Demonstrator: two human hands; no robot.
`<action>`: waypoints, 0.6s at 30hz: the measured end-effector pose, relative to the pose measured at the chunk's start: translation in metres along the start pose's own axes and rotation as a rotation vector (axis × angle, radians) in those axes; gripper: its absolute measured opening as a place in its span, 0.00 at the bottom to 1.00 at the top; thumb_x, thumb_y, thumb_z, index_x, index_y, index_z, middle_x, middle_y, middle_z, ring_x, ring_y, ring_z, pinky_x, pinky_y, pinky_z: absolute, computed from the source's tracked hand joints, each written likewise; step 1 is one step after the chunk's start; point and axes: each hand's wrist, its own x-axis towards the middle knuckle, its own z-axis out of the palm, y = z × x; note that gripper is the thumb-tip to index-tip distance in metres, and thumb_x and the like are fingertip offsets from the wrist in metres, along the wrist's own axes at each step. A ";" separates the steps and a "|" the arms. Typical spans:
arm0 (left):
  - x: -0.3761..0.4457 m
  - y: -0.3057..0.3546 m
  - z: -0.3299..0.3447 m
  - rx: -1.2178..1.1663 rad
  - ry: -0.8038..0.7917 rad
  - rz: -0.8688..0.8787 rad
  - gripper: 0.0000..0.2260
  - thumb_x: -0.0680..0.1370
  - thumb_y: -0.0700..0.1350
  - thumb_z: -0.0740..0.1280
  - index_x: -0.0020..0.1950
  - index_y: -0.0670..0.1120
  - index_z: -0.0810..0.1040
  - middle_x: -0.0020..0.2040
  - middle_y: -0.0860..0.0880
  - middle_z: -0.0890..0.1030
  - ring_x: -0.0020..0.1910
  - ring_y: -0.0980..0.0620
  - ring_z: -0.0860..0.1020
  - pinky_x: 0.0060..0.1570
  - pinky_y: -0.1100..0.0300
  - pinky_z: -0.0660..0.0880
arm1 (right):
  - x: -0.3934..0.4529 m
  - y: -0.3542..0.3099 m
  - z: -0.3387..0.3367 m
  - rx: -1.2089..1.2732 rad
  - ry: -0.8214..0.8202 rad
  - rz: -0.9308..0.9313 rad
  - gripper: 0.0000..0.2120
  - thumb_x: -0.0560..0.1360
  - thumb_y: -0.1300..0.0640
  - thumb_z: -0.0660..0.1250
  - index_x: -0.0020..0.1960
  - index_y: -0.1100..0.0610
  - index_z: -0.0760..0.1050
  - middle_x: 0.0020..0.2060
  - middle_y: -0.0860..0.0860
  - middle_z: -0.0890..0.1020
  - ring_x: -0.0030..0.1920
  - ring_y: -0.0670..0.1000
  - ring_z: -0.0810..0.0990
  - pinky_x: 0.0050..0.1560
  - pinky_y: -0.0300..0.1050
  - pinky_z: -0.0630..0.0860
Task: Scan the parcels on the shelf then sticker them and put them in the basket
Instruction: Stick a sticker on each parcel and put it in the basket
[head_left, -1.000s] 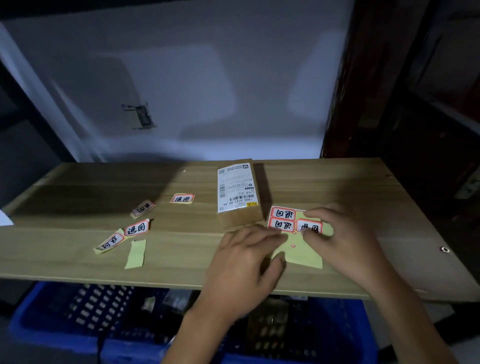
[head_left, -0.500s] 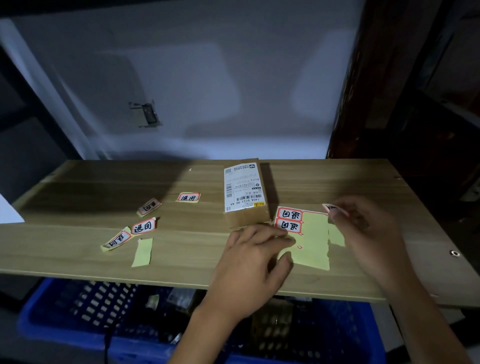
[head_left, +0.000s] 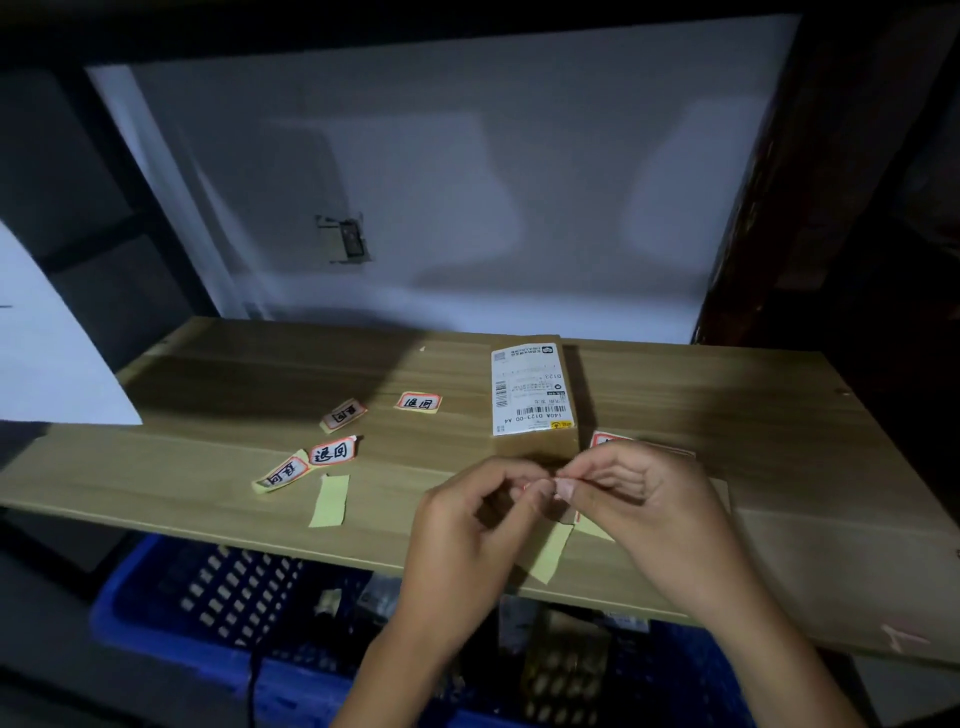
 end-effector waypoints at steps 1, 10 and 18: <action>0.002 0.000 -0.003 0.004 0.017 -0.007 0.04 0.79 0.42 0.76 0.50 0.51 0.87 0.43 0.55 0.88 0.43 0.57 0.85 0.47 0.61 0.80 | 0.002 -0.002 0.002 -0.001 0.000 0.000 0.06 0.71 0.63 0.78 0.43 0.52 0.85 0.43 0.47 0.88 0.44 0.45 0.87 0.48 0.35 0.80; 0.029 -0.010 -0.013 0.126 0.054 0.073 0.04 0.78 0.42 0.78 0.48 0.51 0.88 0.55 0.58 0.84 0.59 0.56 0.84 0.59 0.62 0.78 | 0.027 -0.001 0.004 -0.346 0.045 -0.144 0.06 0.73 0.55 0.76 0.40 0.46 0.82 0.70 0.35 0.73 0.70 0.34 0.69 0.63 0.29 0.65; 0.040 -0.018 -0.011 0.220 0.047 0.071 0.02 0.78 0.44 0.77 0.48 0.51 0.87 0.60 0.61 0.85 0.62 0.67 0.81 0.63 0.66 0.75 | 0.038 0.011 0.010 -0.323 0.036 -0.121 0.06 0.73 0.56 0.76 0.41 0.48 0.81 0.70 0.38 0.74 0.68 0.32 0.73 0.70 0.39 0.71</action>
